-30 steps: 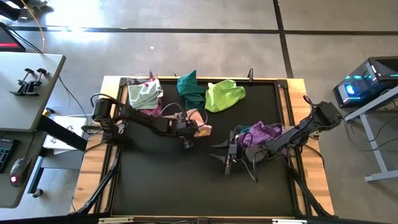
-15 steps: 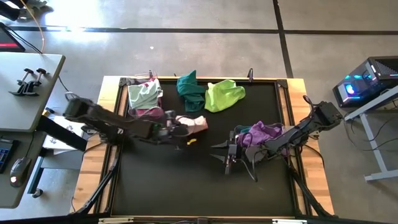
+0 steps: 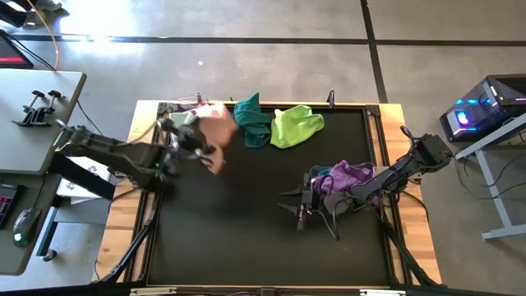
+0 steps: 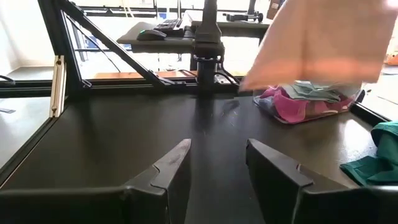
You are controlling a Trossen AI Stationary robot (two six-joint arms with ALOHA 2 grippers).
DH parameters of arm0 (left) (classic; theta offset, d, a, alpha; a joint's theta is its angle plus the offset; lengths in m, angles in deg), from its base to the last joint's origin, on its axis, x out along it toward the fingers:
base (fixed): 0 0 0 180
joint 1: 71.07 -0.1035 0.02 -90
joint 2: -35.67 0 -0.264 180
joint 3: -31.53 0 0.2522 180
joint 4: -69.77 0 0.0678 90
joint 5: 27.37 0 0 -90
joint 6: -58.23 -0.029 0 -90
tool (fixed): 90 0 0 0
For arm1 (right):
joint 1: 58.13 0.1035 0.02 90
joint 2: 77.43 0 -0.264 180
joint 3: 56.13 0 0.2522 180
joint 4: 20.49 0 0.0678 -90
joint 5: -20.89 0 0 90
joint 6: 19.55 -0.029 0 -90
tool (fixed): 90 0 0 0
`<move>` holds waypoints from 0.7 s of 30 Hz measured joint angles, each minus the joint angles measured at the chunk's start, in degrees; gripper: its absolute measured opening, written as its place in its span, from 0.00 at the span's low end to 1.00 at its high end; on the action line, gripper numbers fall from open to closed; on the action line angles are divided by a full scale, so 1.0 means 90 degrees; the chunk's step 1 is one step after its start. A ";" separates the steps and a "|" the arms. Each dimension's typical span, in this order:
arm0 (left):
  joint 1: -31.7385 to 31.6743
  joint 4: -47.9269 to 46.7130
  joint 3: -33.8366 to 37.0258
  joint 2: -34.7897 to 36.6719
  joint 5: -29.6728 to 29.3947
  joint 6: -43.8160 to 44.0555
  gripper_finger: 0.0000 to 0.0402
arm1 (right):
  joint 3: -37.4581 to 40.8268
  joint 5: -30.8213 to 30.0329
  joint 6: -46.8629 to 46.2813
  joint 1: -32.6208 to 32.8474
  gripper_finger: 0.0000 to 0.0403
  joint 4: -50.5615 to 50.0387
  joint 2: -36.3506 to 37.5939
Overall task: Sort towels by color in basket
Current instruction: Put the orange towel into the left transparent bin
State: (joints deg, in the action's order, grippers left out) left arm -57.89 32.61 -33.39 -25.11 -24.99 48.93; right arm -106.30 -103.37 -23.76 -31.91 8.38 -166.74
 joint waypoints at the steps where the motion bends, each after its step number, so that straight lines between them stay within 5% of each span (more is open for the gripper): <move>1: -0.0153 -0.0065 0.0000 0.0145 -0.0189 0.0000 0.00 | 0.0000 0.0000 0.0004 0.0002 0.37 -0.0002 0.0000; 8: -0.1449 -0.0850 0.0000 0.0815 -0.0207 0.0278 0.00 | 0.0000 0.0000 0.0012 0.0000 0.37 -0.0002 0.0000; 14: -0.2650 -0.1839 0.0008 0.0857 0.1354 0.1704 0.00 | 0.0000 0.0000 0.0012 0.0000 0.37 -0.0006 0.0000; 21: -0.3854 -0.1789 0.0811 0.0660 0.2592 0.2503 0.00 | 0.0000 0.0000 0.0000 0.0000 0.37 -0.0052 0.0000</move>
State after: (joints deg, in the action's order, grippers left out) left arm -92.58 16.51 -26.09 -19.17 -1.66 71.46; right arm -106.30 -103.37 -23.76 -31.91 7.91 -166.74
